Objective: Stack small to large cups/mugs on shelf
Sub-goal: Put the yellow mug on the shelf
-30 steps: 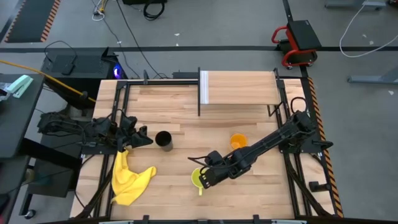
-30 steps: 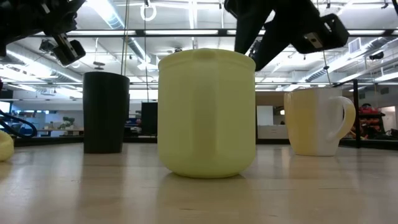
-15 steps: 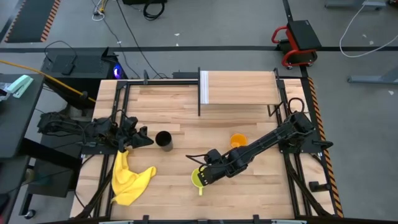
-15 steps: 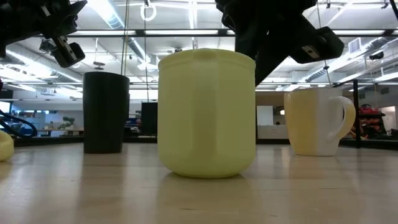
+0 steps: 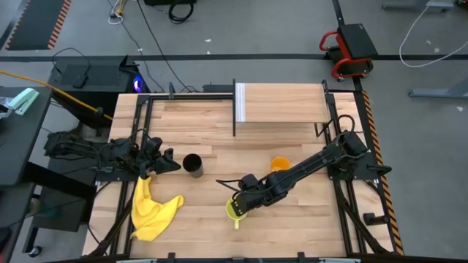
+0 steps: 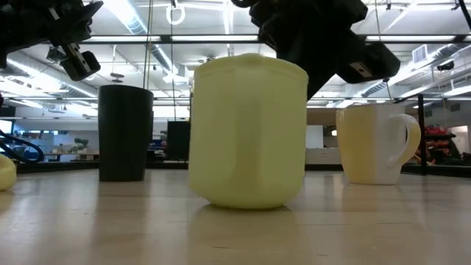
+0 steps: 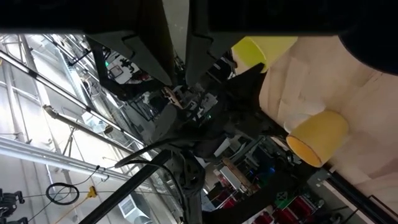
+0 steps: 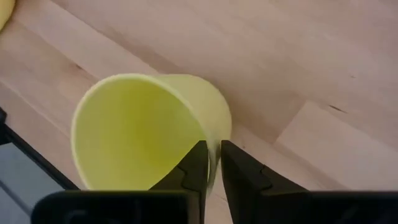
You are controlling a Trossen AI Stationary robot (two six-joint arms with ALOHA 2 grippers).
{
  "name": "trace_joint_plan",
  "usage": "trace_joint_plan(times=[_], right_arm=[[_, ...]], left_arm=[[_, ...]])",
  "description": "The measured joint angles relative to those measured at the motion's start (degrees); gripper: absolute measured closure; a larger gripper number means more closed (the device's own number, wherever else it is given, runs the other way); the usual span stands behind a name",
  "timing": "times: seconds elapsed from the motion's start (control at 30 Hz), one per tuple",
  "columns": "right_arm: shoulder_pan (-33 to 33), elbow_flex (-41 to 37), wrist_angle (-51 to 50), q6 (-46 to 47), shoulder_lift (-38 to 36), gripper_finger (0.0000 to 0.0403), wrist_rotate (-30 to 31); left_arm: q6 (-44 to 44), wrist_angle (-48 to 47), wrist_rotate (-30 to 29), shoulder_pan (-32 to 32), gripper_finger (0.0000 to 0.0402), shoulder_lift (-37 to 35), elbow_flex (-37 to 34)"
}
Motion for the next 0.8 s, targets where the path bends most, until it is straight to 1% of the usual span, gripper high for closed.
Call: trace_joint_plan(times=[0.17, 0.3, 0.53, 0.63, 0.73, 0.8], right_arm=[[0.0, 0.0, 0.3, -0.1, 1.1, 0.0374, -1.4], [0.0, 0.0, 0.8, -0.3, 1.1, 0.0387, -1.3], [0.0, -0.1, 0.8, -0.3, 0.9, 0.0389, -1.4], [0.0, 0.5, 0.3, -0.9, 0.9, 0.0389, -2.8], [0.0, 2.8, -2.4, -2.2, 0.9, 0.039, -4.2], [0.0, 5.6, -7.3, -3.4, 0.9, 0.039, -4.6]], left_arm=[[0.0, -0.5, 0.0, 0.0, 0.0358, 0.0, 0.0], [-0.2, -0.9, 0.0, 0.0, 0.0356, 0.0, 0.0], [-0.8, -1.1, -0.1, 0.0, 0.0362, 0.0, 0.0], [-1.1, -1.2, -0.2, 0.0, 0.0361, 0.0, 0.0], [-1.1, -1.2, -0.2, 0.0, 0.0359, 0.0, 0.0], [-1.1, -1.2, -0.2, 0.0, 0.0359, 0.0, 0.0]])
